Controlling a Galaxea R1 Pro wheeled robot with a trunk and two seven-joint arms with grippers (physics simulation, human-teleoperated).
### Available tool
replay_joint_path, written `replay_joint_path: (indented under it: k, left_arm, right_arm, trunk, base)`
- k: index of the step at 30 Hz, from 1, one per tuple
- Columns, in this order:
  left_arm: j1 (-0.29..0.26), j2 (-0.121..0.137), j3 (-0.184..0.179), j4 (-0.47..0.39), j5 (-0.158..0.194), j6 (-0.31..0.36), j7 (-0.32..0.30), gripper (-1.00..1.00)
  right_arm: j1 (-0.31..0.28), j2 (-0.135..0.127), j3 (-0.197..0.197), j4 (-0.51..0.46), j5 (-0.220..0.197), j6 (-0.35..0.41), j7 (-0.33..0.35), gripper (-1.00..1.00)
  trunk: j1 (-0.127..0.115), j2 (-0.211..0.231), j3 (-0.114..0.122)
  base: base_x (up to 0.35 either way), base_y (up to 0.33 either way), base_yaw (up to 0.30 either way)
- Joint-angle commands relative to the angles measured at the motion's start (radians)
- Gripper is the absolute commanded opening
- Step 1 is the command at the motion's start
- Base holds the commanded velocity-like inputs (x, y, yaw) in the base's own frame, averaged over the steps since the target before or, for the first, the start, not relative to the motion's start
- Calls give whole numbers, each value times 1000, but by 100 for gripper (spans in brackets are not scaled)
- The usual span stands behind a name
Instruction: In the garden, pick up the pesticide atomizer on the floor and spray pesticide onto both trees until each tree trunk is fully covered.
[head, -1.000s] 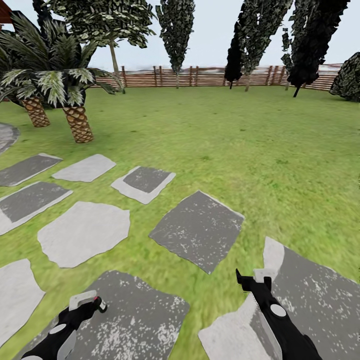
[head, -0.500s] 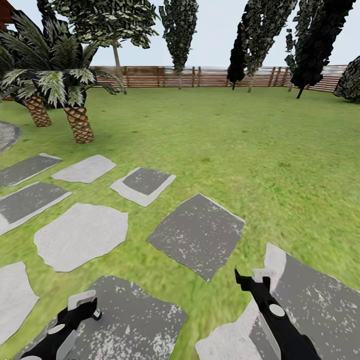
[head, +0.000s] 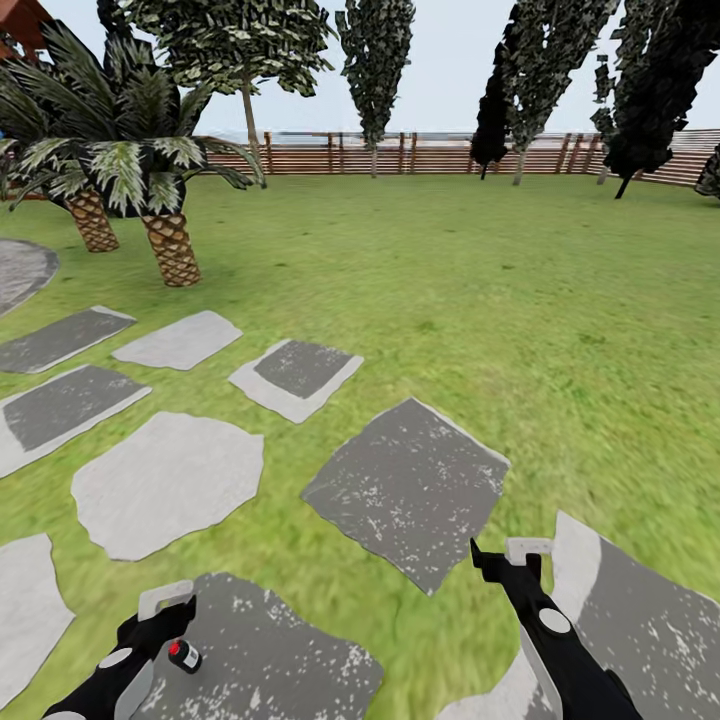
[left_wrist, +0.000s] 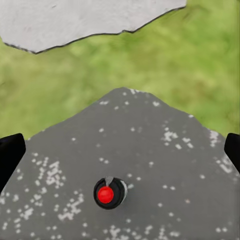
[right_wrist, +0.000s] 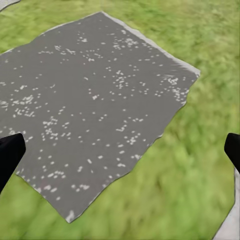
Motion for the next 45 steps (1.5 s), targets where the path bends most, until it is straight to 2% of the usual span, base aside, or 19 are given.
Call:
replay_joint_path:
  k: [1, 10, 16, 40, 45]
  left_arm:
    - [-1, 1, -6, 1, 8, -3, 1, 100]
    - [0, 1, -12, 1, 3, -3, 1, 100]
    - [1, 0, -13, 1, 3, -2, 0, 100]
    - [1, 3, -13, 1, 3, -2, 0, 100]
    - [1, 4, -13, 1, 3, -5, 0, 100]
  right_arm:
    - [0, 0, -3, 1, 4, -3, 2, 100]
    - [0, 1, -4, 0, 4, -3, 2, 100]
    - [0, 2, -4, -1, 4, -3, 0, 100]
    - [0, 2, -4, -2, 4, -3, -2, 100]
    - [0, 2, -4, -2, 4, -3, -3, 100]
  trunk:
    - [0, 0, -1]
    - [0, 0, -9]
    - [23, -42, -30]
    - [115, -210, -141]
    - [119, -217, -146]
  base:
    - [26, 0, 1]
    - [5, 0, -66]
    - [0, 0, -6]
    - [0, 0, -32]
    - [0, 0, -37]
